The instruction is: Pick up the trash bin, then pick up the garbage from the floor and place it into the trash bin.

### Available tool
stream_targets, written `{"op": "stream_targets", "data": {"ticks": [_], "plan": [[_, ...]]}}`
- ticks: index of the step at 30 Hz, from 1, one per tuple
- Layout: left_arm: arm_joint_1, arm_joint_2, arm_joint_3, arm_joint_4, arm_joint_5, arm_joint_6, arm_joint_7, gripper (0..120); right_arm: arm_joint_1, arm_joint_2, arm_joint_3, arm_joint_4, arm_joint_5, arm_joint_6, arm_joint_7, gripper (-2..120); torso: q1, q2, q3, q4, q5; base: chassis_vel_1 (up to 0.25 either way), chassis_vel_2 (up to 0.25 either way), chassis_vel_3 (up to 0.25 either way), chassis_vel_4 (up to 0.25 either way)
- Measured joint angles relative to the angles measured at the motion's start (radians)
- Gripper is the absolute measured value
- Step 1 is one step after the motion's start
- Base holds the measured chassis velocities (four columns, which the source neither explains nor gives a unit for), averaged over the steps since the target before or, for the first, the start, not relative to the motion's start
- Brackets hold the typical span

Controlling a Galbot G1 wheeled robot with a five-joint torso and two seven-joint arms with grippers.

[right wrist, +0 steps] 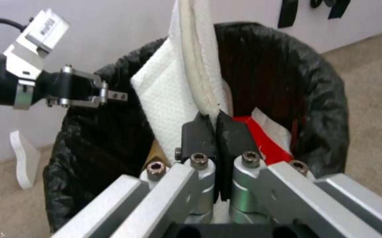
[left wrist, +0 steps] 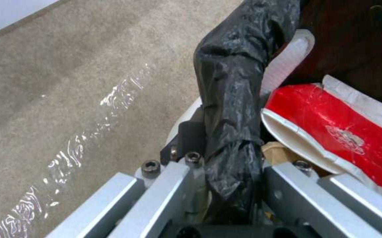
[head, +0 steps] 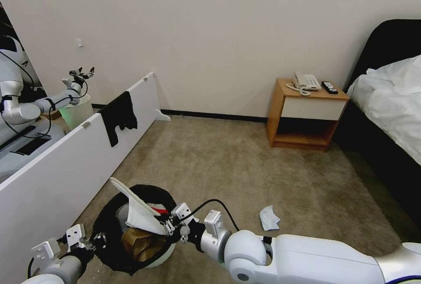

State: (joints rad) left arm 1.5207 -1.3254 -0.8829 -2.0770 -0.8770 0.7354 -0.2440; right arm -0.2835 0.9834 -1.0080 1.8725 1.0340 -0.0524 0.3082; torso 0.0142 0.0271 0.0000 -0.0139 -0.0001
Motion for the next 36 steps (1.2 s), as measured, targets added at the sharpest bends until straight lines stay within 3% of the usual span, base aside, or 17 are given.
{"op": "stream_targets", "data": {"ticks": [32, 36], "plan": [[0.004, -0.017, 0.006, 0.002, 0.005, 0.000, 0.005, 1, -0.062, 0.102, -0.018, -0.107, -0.026, 0.028, 0.029, 0, 0.000, 0.000, 0.000, 0.0000, 0.0001, 0.000, 0.000, 0.000, 0.000], [0.003, -0.017, 0.006, 0.005, 0.006, 0.000, 0.006, 1, -0.062, 0.095, -0.016, -0.086, -0.026, 0.028, 0.038, 16, 0.000, 0.000, 0.000, -0.0001, 0.0001, 0.000, 0.000, 0.000, 0.000]]}}
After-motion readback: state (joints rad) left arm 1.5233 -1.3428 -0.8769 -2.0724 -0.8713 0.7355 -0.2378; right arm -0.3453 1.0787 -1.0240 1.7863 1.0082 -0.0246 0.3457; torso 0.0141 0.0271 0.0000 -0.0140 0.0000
